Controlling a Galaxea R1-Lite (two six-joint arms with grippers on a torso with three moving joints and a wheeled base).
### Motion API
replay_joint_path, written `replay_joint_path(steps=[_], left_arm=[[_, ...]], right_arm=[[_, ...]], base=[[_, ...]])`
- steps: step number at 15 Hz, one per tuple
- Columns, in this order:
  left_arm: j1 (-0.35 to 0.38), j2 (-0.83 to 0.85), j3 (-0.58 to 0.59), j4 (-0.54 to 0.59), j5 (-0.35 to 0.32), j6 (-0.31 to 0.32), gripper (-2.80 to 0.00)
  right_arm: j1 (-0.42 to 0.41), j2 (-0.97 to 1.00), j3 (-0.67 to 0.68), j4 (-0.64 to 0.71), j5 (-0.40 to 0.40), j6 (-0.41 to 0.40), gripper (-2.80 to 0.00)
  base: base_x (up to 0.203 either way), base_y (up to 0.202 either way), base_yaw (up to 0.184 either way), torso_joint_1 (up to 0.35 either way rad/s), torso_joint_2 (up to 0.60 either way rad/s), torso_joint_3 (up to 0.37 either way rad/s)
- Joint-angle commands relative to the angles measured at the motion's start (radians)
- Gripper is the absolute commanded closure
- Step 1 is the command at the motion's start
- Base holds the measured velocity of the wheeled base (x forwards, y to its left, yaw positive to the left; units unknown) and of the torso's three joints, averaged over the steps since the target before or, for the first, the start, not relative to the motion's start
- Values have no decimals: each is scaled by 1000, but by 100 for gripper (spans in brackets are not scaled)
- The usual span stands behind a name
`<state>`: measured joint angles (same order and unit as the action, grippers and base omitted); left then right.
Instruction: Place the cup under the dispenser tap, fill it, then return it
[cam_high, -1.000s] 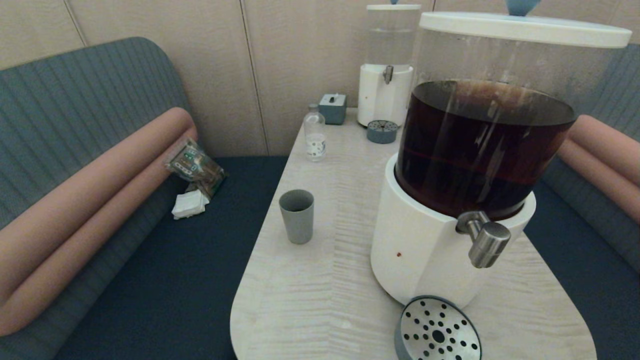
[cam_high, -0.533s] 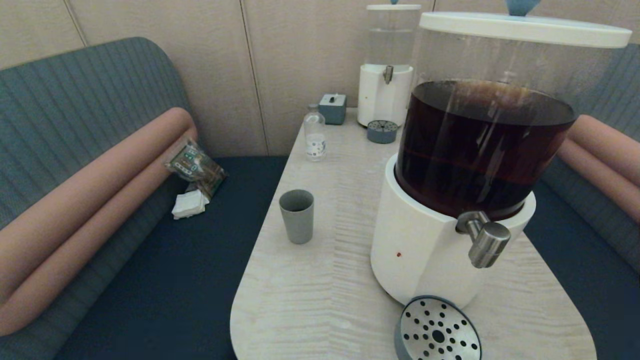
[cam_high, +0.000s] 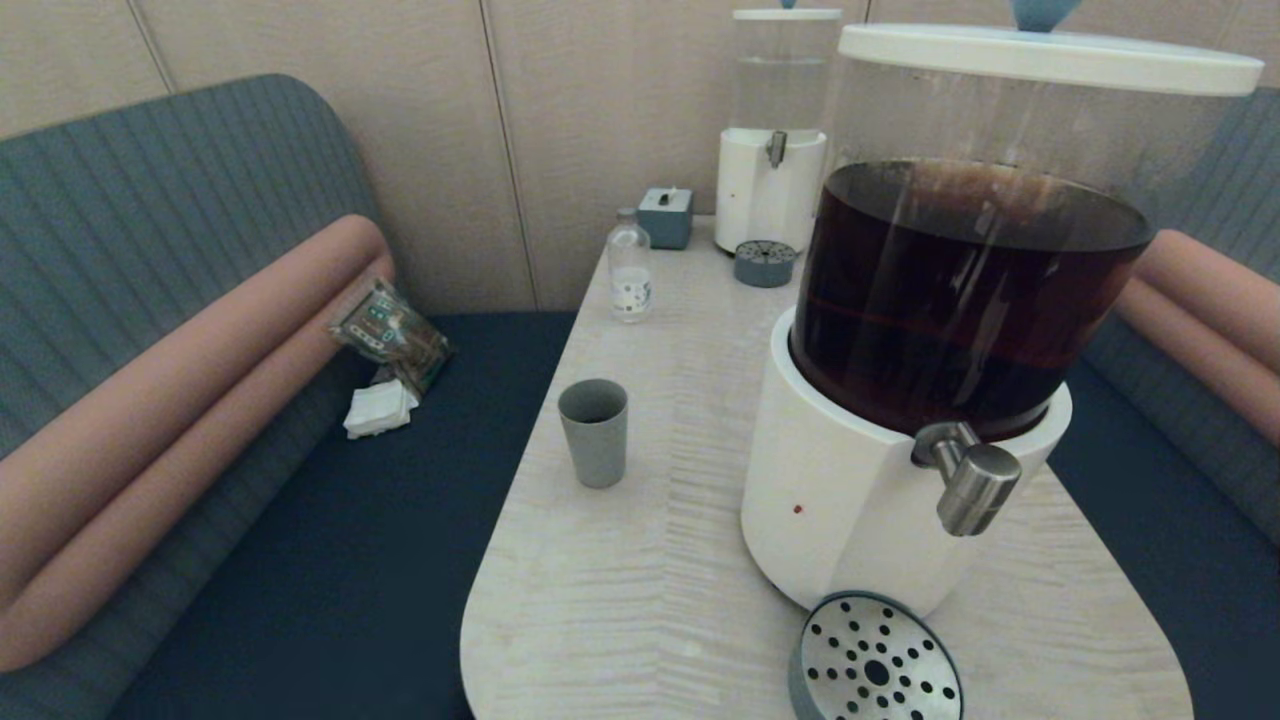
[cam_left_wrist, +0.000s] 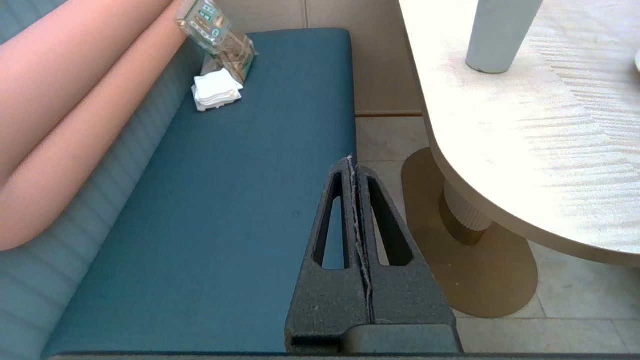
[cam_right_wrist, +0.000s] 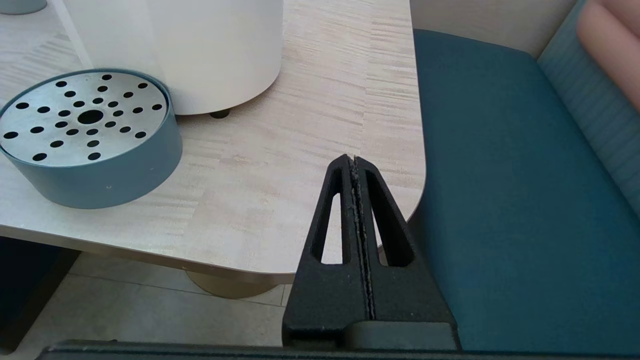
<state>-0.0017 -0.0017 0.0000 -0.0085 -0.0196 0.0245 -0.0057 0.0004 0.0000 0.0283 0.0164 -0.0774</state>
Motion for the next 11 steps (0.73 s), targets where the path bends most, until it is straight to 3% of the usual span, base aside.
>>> replay_joint_path(steps=[1, 11], left_arm=[[0, 0, 0, -1, 0, 0, 0], [0, 0, 0, -1, 0, 0, 0]], right_arm=[[0, -3, 0, 1, 0, 1, 0], [0, -3, -2, 1, -3, 27, 0]], base=[[0, 0, 0, 0, 0, 0], [0, 0, 0, 0, 0, 0]])
